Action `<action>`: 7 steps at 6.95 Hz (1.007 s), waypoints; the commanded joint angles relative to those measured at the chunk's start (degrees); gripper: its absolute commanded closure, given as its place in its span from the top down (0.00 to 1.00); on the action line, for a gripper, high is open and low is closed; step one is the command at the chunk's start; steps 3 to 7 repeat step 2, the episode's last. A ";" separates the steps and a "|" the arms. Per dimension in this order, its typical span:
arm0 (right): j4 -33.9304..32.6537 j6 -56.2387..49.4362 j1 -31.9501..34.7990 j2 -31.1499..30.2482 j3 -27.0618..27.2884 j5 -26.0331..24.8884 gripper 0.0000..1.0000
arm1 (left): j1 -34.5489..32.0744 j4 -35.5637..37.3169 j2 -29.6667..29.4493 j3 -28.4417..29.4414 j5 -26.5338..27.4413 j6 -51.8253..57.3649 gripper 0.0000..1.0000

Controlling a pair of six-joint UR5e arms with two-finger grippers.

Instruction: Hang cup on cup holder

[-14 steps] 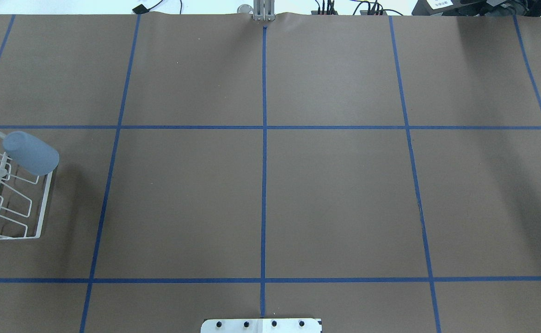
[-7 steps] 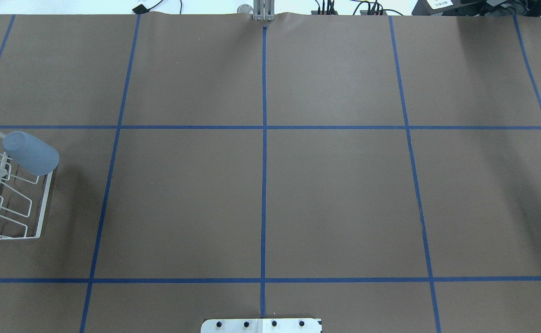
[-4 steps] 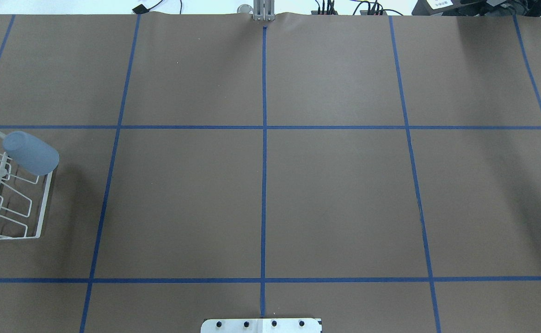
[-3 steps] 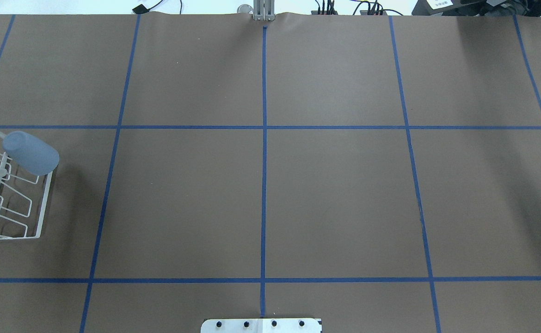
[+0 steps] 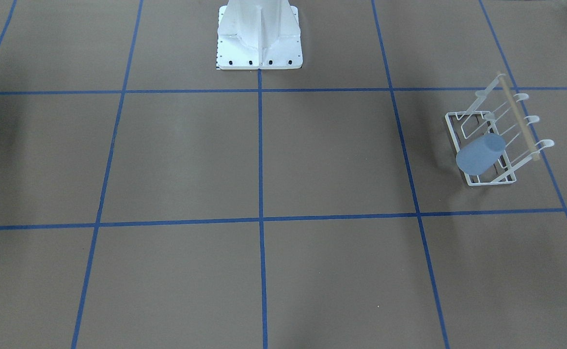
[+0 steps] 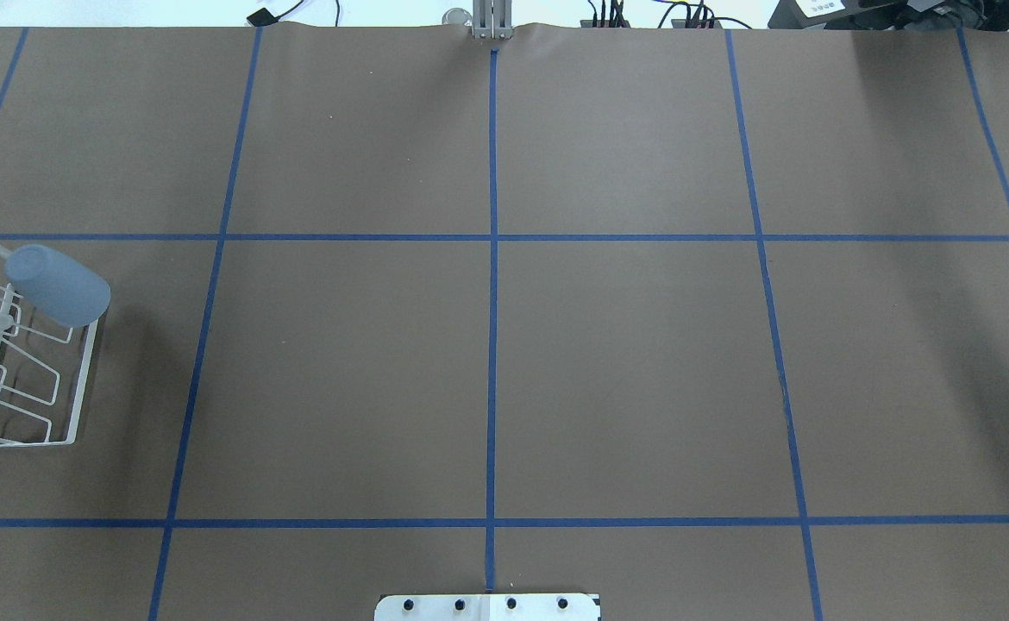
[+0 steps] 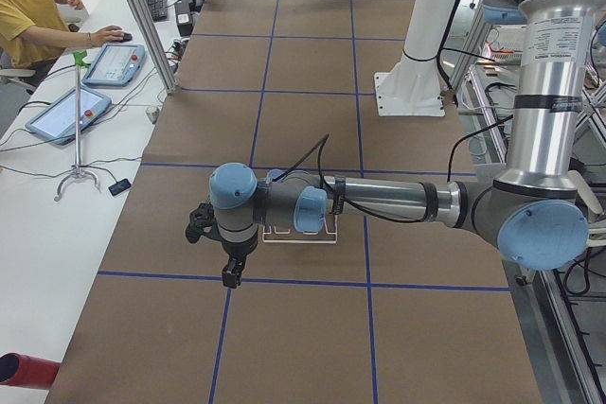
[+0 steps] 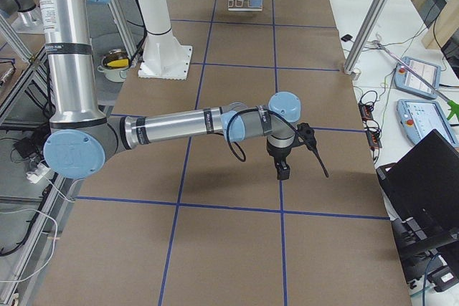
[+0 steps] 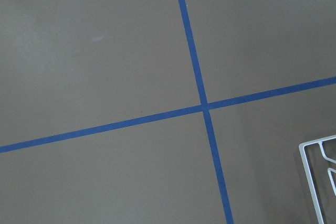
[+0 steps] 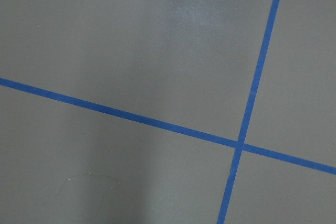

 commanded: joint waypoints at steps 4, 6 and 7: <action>-0.09 -0.07 0.00 -0.24 0.00 -0.03 1.00 | 0.00 -0.02 0.09 0.17 0.00 -0.03 0.98; -0.09 -0.07 0.00 -0.24 0.00 -0.03 1.00 | 0.00 -0.02 0.09 0.17 0.00 -0.03 0.98; -0.09 -0.07 0.00 -0.24 0.00 -0.03 1.00 | 0.00 -0.02 0.09 0.17 0.00 -0.03 0.98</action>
